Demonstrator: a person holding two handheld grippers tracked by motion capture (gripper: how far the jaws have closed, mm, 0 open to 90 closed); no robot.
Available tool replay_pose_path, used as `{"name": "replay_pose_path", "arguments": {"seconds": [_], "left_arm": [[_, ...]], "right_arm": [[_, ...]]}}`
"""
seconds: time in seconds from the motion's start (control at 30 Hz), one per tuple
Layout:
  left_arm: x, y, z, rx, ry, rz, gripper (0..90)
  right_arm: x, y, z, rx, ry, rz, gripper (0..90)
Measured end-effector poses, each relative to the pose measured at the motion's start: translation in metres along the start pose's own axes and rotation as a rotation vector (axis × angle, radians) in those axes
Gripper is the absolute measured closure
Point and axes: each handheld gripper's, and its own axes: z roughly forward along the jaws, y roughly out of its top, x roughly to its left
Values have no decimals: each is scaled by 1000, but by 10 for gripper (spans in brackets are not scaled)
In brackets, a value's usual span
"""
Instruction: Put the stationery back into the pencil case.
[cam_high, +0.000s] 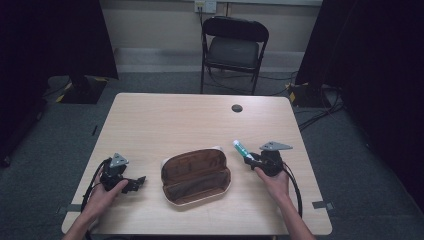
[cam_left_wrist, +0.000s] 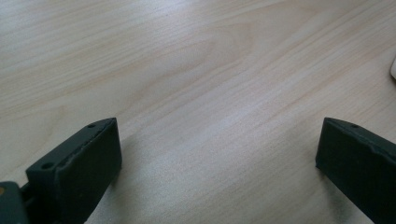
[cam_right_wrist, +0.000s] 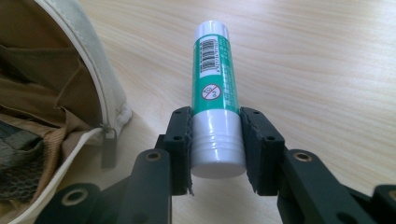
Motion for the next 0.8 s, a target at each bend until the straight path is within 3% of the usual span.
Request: {"name": "replay_pose_path", "arguments": {"seconds": [0.33,0.8], "left_arm": [[0,0,0,0,0,0,0],[0,0,0,0,0,0,0]], "right_arm": [[5,9,-23,-61,17,19,656],[25,28,-55,-136,52,-31,656]]}}
